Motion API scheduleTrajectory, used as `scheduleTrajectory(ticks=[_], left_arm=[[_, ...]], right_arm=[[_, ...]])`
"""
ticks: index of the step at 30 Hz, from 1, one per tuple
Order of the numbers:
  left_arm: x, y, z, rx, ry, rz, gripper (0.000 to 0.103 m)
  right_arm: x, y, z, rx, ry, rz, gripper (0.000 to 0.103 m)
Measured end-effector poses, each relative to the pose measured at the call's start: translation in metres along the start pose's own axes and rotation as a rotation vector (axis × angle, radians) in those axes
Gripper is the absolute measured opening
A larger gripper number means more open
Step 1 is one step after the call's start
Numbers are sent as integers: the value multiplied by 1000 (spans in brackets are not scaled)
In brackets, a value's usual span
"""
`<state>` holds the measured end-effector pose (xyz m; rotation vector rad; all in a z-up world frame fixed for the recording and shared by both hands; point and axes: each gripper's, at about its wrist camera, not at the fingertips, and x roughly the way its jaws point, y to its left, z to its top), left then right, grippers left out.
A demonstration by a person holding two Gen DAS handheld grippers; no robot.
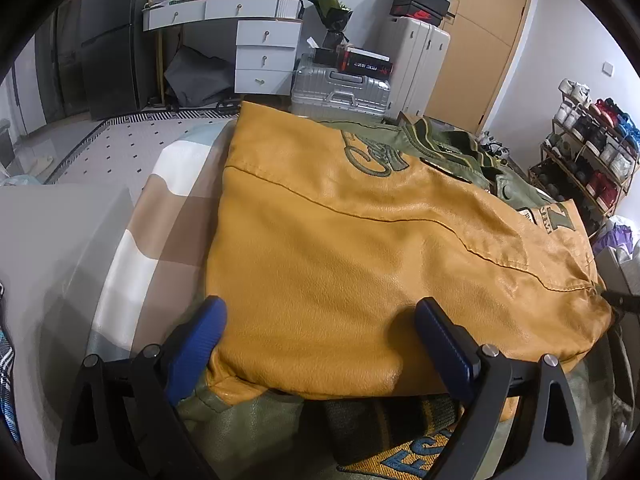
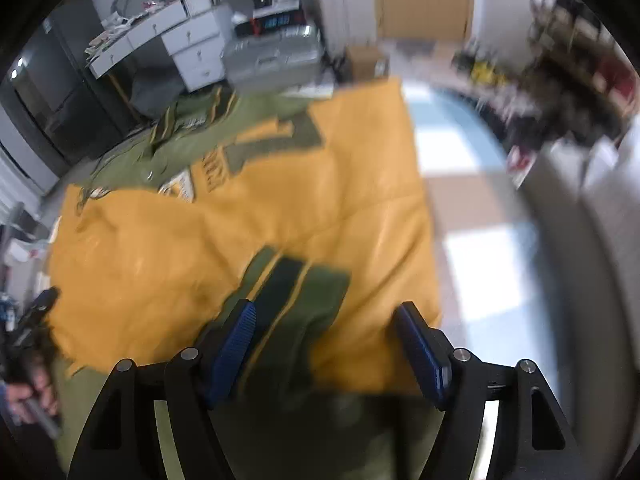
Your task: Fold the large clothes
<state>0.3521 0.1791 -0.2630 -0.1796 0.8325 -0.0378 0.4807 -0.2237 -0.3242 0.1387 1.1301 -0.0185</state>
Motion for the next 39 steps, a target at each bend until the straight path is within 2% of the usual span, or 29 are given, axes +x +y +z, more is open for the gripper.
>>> scheduleTrajectory(ticks=[2,4,6,7,11,13,14,17,20,21,26,28,30,31,32,33,34,36,39], left_arm=[[0,0,0,1,0,1,93],[-1,0,-1,-4,-4,-4,93],[-2,0,-1,-8,-6,-8,92],[-2,0,-1,-11,-6,-10,92],[-3,1,0,-10,-13,-8,93],[-2,1,0,-8,-13,-6,93],[-2,2,0,-8,-12,-6,93],[-2,2,0,-11,-13,-9,93],[-2,2,-1,-10,-11,-8,92],[-2,2,-1,-12,-13,-3,93],[-1,2,-1,-13,-13,-4,93],[-2,2,-2,-14,-13,-5,93],[-2,2,-2,-17,-14,-8,93],[-2,2,-2,-17,-14,-8,93],[-2,1,-1,-16,-14,-7,93],[-2,1,-1,-17,-14,-7,93],[-2,1,-1,-17,-14,-8,93],[-3,1,-1,-16,-21,-10,92],[-17,0,-3,-29,-91,-35,92]], right_arm=[[7,13,-2,-50,2,-37,68],[3,27,2,-123,-13,-54,29],[-3,43,7,-184,-44,-154,15],[-6,48,11,-210,-61,-167,0],[-54,58,31,-264,-229,-224,0],[-69,55,34,-252,-277,-257,0],[-65,50,42,-237,-262,-258,0],[-43,30,40,-150,-136,-102,3],[-26,17,15,-38,-16,-3,25],[-19,13,7,-5,19,44,35],[-19,0,-7,102,24,166,42],[-14,0,-1,121,62,205,42],[-14,5,1,91,72,187,41],[-16,8,1,76,64,179,36],[-22,9,0,66,43,172,30],[-29,10,0,56,21,156,17],[-39,12,0,37,-11,137,10],[-54,17,2,-2,-80,125,7],[-82,37,13,-114,-200,20,6]])
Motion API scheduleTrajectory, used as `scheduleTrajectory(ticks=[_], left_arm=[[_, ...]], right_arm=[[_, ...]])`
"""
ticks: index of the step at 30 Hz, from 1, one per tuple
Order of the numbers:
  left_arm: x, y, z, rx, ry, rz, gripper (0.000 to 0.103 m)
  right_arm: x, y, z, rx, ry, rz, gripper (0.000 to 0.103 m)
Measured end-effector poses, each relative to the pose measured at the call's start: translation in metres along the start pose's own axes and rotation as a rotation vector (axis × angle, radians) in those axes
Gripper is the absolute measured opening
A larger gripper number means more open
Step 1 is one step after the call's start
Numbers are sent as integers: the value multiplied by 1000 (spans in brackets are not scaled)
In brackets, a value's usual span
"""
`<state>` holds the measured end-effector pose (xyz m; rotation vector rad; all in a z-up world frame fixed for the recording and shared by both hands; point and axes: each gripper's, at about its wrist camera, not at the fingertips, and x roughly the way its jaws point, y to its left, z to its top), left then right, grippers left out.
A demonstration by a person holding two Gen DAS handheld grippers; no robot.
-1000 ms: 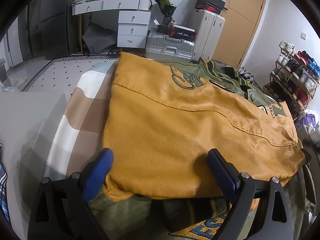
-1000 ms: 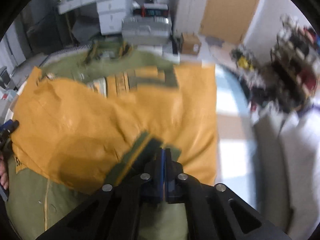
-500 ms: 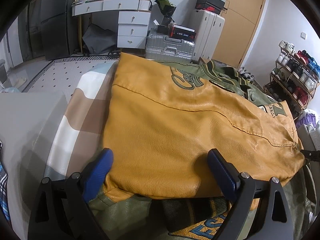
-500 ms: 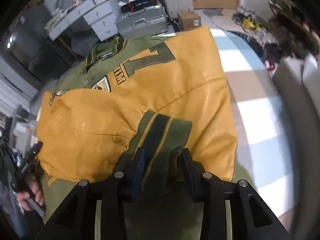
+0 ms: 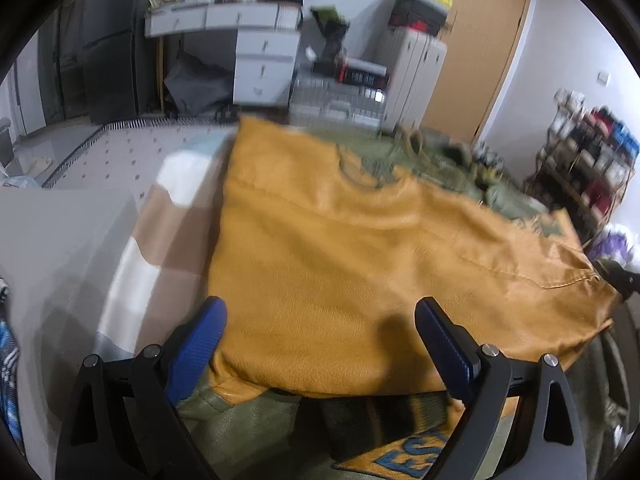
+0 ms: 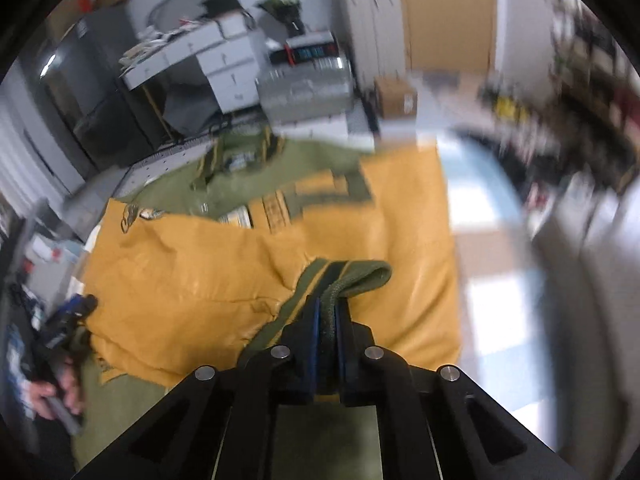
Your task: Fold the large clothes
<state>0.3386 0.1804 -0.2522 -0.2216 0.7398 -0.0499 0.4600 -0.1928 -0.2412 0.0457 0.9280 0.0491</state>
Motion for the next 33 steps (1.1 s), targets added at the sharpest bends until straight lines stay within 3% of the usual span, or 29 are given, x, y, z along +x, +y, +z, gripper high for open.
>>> scheduleTrajectory(ticks=[3,5,7,9,11,13,15,17,18,22,24,26,29,31,33], left_arm=[[-34,-5,0,17,-183,-88,93],[-42,-12,-3,61,-233,-75,93],[-27,-15,-5,78,-160,-68,93],[-9,-12,-5,63,-69,-31,93],[4,-6,-2,35,14,-13,93],[9,4,1,-22,35,-33,93],[8,8,3,-48,32,-51,93],[10,5,1,-42,41,-44,93],[11,2,0,-29,44,-30,93],[9,-7,-4,-1,43,-7,93],[6,-5,-5,-8,41,-17,93],[8,-1,-4,-15,43,-23,93],[8,-1,-5,-10,42,-18,93],[8,-2,-5,-9,42,-18,93],[9,-3,-5,-8,43,-16,93]], right_arm=[[-18,20,14,-113,-140,-114,6],[1,22,15,-118,-87,-126,7],[40,19,-1,-156,26,-222,12],[78,13,-22,-185,190,-240,16],[67,13,-32,-195,115,-248,19],[52,12,-32,-170,123,-288,51],[28,9,-30,-132,76,-262,59],[0,8,-26,-89,-4,-214,75],[-12,9,-22,-60,-41,-201,102],[-32,24,-10,-5,-131,-73,103],[-20,38,-8,0,-116,-103,103],[4,44,-11,-7,-23,-117,103],[55,45,-18,-22,197,-108,103],[77,39,-27,-16,281,-76,103],[74,32,-31,8,241,-39,103]])
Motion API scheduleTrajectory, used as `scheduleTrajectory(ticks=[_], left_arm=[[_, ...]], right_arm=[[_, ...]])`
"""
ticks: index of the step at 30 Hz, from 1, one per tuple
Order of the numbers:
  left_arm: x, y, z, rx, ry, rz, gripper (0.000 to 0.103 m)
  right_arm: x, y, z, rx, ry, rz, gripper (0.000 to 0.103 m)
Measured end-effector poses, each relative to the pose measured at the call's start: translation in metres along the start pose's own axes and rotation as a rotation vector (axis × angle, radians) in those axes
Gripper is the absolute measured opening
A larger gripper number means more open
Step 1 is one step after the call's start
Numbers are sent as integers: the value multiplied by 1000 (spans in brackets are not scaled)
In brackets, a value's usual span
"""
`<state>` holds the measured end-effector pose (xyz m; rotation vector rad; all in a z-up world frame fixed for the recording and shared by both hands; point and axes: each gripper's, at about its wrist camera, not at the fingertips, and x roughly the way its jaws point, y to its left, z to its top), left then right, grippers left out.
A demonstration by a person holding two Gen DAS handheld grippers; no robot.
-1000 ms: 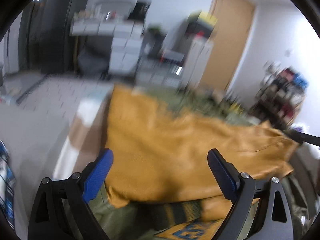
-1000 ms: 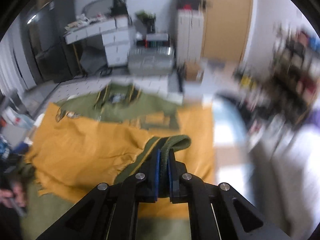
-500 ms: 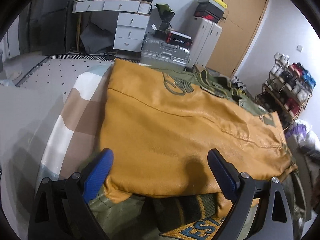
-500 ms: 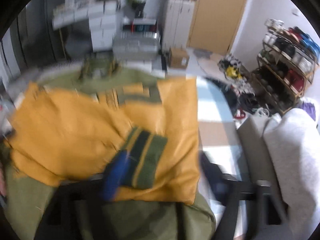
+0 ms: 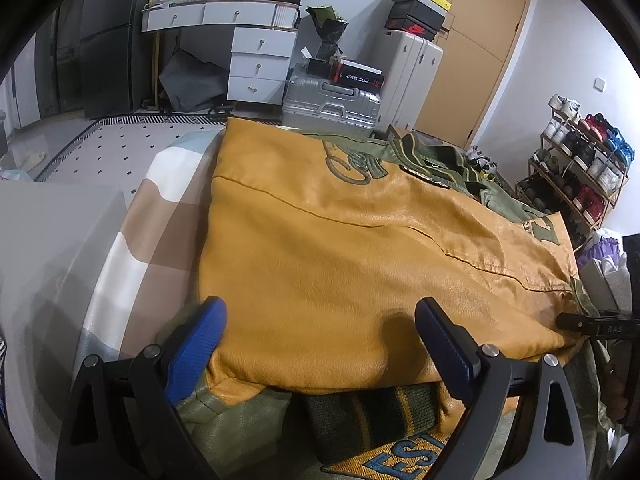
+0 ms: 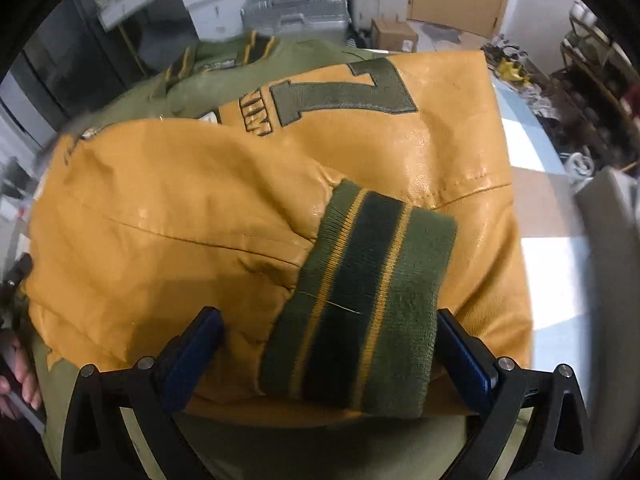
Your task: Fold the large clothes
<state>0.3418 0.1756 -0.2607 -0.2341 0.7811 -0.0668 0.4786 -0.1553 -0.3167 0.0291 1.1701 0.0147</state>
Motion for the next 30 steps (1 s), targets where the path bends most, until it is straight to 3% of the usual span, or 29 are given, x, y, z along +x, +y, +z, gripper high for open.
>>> scheduleTrajectory(ticks=[6,12,17,22,24,25,27,30], left_arm=[[1,0,0,1,2,2,93],[1,0,-1,4,5,7,93],[1,0,-2,3,6,6,93],[2,0,-1,6,8,12,93],[2,-1,-1,11,9,19,93],[2,-1,-2,11,8,19,93],[2,-1,-2,9,7,15,93],[2,-2,-3,12,8,25,93]], right_arm=[[-15,14,-27,-67,-147,-32,103],[-20,4,-24,-78,-93,24,103],[-24,6,-17,-117,-42,-23,103],[-76,22,-11,-171,-318,-98,103],[-64,22,-8,-162,-273,-79,103],[-46,22,-8,-157,-191,-27,103],[-17,21,-10,-152,-100,-27,103],[-26,28,-13,-167,-164,-45,103]])
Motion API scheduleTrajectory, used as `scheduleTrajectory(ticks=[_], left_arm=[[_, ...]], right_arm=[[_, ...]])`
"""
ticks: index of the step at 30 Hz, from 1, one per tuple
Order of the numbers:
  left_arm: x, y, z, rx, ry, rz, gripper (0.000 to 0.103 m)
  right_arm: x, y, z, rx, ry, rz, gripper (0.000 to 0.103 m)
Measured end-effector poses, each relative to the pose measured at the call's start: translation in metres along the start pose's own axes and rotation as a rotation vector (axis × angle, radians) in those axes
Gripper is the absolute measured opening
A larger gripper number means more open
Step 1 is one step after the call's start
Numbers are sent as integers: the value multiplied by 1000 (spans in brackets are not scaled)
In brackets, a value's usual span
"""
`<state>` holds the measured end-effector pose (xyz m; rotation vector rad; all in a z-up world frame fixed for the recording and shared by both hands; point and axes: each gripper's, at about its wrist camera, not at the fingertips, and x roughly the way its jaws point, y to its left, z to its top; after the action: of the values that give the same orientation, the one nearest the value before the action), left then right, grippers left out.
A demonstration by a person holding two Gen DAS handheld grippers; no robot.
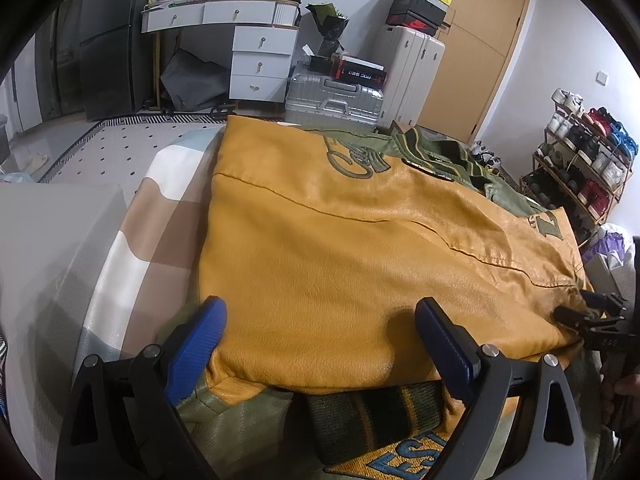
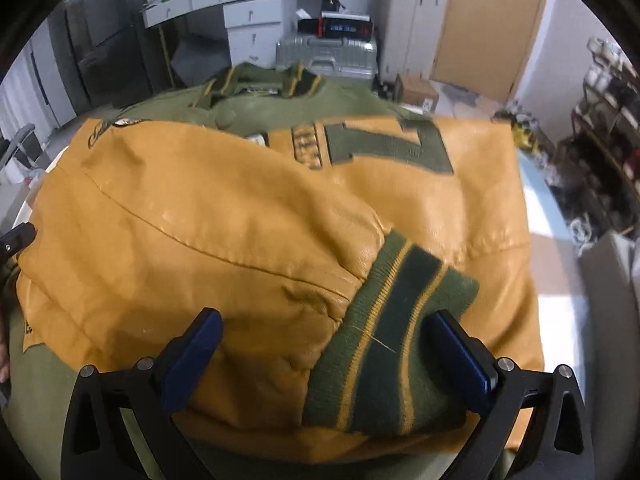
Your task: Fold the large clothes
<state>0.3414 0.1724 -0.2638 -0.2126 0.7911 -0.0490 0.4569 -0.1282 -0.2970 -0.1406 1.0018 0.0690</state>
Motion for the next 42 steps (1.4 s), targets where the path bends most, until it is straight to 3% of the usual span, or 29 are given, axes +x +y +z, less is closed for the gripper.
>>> scheduleTrajectory(ticks=[2,5,10,14,17,18,23,27,30,36,38,39,40,42], left_arm=[[0,-1,0,2,-1,3,93],[0,-2,-1,7,-2,12,93],[-14,-12,4,8,-42,56,93],[-47,-41,37,24,-77,-49,93],[-46,-81,81,95,-50,-36,93],[-38,-95,97,113,-15,-20,93],[39,-127,169,77,156,50,93],[110,-147,190,78,257,125,93],[160,-163,188,113,342,202,93],[227,-157,194,97,397,262,92],[234,-152,192,85,411,231,83],[236,-155,193,85,424,229,67],[241,-153,188,90,459,212,43],[241,-162,188,122,484,199,36]], right_arm=[[-21,-5,0,43,-98,56,103],[-50,-20,-10,170,-266,219,103],[-52,-34,-28,263,-340,383,103],[-76,-40,-35,290,-484,320,103],[-102,-35,-42,220,-633,233,103],[-104,-32,-43,194,-644,213,103],[-104,-28,-40,166,-588,75,103],[-97,-44,-41,242,-535,88,103],[-84,-56,-41,269,-414,130,103],[-79,-66,-50,313,-408,189,103],[-73,-67,-50,317,-389,213,103],[-69,-65,-49,320,-367,222,103],[-67,-66,-49,327,-354,233,103],[-66,-66,-50,340,-342,269,103]])
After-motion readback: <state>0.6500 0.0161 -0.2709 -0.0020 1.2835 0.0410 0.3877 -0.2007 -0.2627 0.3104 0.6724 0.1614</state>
